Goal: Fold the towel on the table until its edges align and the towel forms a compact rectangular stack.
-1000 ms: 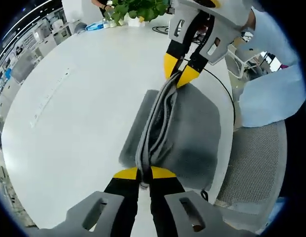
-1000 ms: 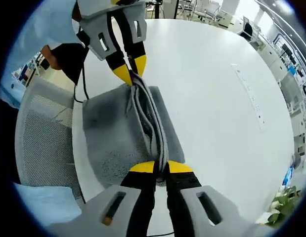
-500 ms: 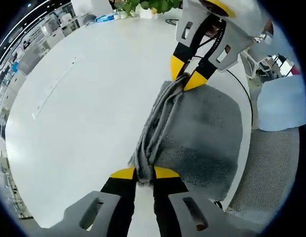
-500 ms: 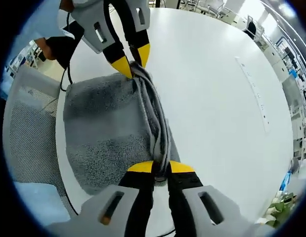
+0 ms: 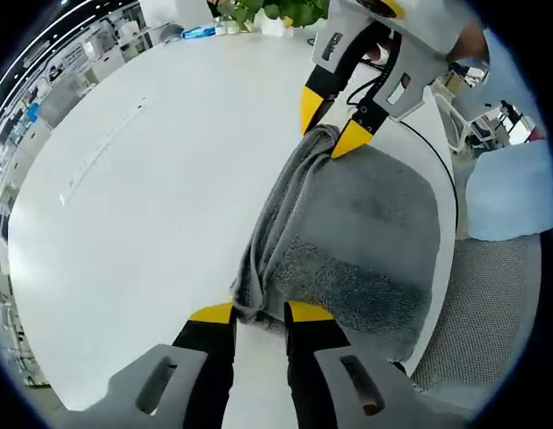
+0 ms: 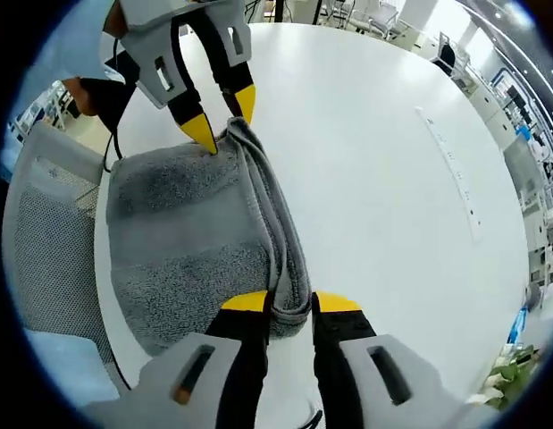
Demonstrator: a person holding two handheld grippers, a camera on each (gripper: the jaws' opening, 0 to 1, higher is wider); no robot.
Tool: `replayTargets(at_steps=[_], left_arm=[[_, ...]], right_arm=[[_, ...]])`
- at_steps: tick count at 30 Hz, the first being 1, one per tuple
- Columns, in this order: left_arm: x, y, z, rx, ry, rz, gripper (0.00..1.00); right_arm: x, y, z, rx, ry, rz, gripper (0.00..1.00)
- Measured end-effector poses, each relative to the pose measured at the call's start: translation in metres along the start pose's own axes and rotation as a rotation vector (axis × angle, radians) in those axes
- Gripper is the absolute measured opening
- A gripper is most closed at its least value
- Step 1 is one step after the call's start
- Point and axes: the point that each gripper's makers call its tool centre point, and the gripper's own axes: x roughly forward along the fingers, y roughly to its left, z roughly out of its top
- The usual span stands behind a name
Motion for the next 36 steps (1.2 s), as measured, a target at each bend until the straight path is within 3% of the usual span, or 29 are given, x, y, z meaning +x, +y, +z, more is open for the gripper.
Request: replayTargets(at_steps=[10,16,22,36], left_arm=[[-0.013,-0.002,-0.004,-0.06,-0.047,-0.015,0.24],[-0.027,-0.003,0.001,-0.126,-0.126,-0.025,0.26],[-0.041,-0.005,-0.002,-0.155,-0.164,-0.008,0.27],[-0.05,-0.016,-0.005,-0.231,-0.244,0.02,0.29]], right_arm=[[-0.017,-0.018,0.005,0.008,-0.037,-0.063,0.16],[-0.027,-0.022,0.003,0.038,-0.071,-0.086,0.17],[-0.04,-0.018,0.0,0.101,-0.135,-0.088,0.2],[-0.056,0.001,-0.01,0.161,-0.195,-0.082,0.22]])
